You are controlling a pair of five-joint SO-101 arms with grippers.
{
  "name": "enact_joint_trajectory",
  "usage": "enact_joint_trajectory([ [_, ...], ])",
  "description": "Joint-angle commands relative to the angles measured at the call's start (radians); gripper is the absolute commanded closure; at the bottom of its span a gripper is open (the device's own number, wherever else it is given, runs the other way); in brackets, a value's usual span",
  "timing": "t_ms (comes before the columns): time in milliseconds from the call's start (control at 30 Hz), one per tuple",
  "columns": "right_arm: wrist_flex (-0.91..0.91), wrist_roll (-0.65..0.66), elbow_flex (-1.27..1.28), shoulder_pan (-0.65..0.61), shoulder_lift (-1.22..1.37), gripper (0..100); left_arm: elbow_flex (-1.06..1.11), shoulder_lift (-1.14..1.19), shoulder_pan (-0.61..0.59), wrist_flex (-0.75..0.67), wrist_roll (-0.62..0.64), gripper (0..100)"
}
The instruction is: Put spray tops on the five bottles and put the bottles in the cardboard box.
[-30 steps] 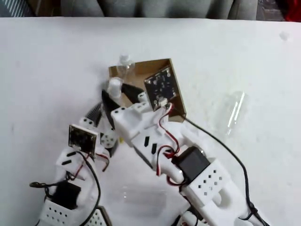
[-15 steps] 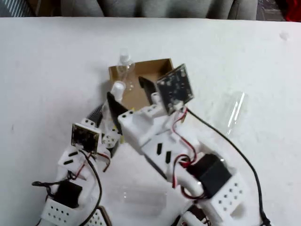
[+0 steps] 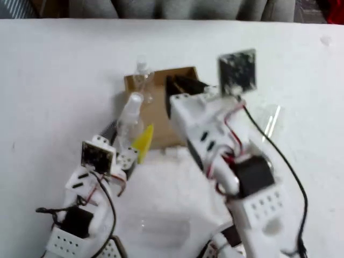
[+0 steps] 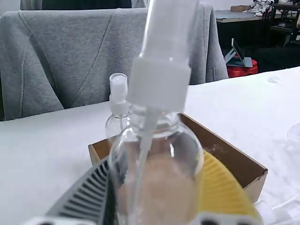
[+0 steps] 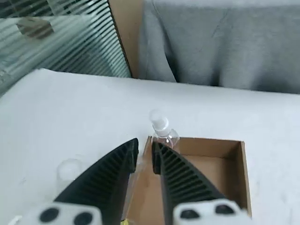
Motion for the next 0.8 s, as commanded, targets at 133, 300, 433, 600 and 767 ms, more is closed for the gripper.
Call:
enact_joint_trajectory([
  [133, -0.039, 0.003, -0.029, -0.084, 0.163, 98.4, -0.015, -0.025, 0.004, -0.041, 0.000, 98],
  [300, 0.008, 0.003, -0.028, -0.193, 0.124, 98.4, -0.014, -0.025, 0.004, -0.041, -0.002, 98],
  [433, 0.016, 0.011, -0.028, -0.151, 0.119, 98.4, -0.014, -0.025, 0.004, -0.041, -0.002, 98],
  [600, 0.079, 0.012, -0.032, -0.070, 0.110, 98.4, -0.014, -0.025, 0.004, -0.041, 0.000, 98],
  [767, 0.196, 0.035, -0.032, 0.004, 0.110, 98.4, -0.017, -0.025, -0.002, -0.071, 0.003, 98],
])
